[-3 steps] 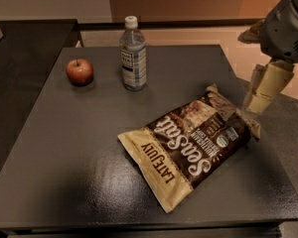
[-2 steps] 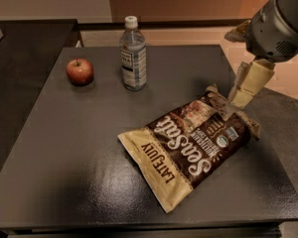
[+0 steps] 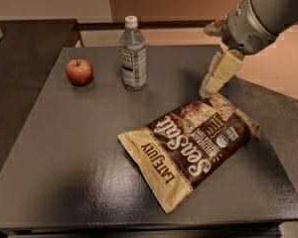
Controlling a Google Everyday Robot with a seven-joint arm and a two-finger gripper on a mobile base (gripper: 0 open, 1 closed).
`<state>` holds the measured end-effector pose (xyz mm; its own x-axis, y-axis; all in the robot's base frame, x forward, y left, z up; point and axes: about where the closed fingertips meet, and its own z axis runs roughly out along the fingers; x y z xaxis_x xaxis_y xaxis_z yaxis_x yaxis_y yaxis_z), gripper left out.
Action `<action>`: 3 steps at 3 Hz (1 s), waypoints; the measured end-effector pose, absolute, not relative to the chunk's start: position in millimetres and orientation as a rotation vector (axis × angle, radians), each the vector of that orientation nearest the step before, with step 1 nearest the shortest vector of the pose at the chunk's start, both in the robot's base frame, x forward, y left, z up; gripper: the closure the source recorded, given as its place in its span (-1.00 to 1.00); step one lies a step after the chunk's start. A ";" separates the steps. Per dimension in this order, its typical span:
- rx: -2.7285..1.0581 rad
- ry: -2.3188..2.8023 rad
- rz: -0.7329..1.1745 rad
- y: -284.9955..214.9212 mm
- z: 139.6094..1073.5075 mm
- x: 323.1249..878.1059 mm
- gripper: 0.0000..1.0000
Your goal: Knock blue plastic bottle over
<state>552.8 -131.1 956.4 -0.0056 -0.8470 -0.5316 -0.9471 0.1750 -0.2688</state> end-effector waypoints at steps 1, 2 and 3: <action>-1.663 1.831 0.330 -101.4 959.9 579.1 -1.00; -1.665 1.805 0.387 -80.6 963.2 592.3 -1.00; -1.669 1.752 0.430 -52.9 964.6 600.6 -1.00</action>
Offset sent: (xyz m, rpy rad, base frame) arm 0.0558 0.0725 0.0138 0.1672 0.0609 0.0798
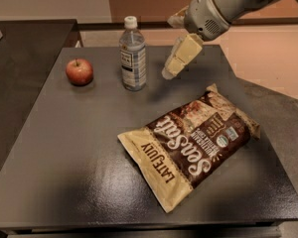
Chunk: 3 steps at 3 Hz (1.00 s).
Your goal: Knock blue plastic bottle over
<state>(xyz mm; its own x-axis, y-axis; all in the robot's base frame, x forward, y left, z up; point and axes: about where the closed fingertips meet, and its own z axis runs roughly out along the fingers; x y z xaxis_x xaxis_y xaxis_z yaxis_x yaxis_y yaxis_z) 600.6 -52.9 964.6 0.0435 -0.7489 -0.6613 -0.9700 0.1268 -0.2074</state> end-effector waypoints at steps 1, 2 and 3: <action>-1.660 1.710 0.482 -27.5 964.5 610.0 -1.00; -1.638 1.694 0.533 -10.4 962.8 622.4 -1.00; -1.618 1.697 0.590 3.0 957.1 632.2 -1.00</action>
Offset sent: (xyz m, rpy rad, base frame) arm 0.0372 0.0566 -0.0008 0.1400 0.0312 0.0340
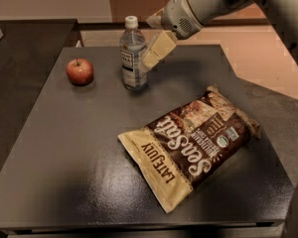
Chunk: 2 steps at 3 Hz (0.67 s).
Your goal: Knock blue plastic bottle over
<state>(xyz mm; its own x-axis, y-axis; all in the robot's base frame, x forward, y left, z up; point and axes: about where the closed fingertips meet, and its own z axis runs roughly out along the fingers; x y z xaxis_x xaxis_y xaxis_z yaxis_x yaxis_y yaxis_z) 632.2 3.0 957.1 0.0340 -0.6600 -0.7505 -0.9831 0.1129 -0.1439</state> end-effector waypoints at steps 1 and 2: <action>-1.605 1.702 0.637 15.4 948.5 637.2 -1.00; -1.589 1.708 0.677 24.5 938.8 641.5 -1.00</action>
Offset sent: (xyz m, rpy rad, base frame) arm 0.0151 0.0275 -0.0270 0.0715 0.0827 -0.0011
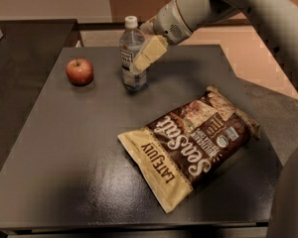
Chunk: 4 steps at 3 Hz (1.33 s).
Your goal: Knock blue plastic bottle over
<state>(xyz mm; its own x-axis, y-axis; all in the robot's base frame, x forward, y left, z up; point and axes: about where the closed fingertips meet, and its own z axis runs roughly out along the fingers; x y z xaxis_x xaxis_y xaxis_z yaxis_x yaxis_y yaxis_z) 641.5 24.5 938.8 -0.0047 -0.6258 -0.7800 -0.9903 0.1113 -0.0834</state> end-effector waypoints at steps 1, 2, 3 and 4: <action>-1.563 1.712 0.702 29.7 934.5 648.5 -0.94; -1.530 1.705 0.714 30.4 937.9 654.8 -0.57; -1.508 1.676 0.727 28.8 946.4 655.6 -0.11; -1.494 1.659 0.735 25.4 952.1 651.3 0.34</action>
Offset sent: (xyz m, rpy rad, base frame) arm 0.0215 0.0008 0.0070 0.0832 0.0065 -0.0540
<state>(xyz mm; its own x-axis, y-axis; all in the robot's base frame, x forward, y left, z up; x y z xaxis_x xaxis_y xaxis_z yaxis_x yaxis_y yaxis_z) 651.3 25.4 952.1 -0.0149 -0.5419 -0.8403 -0.9864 0.1456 -0.0764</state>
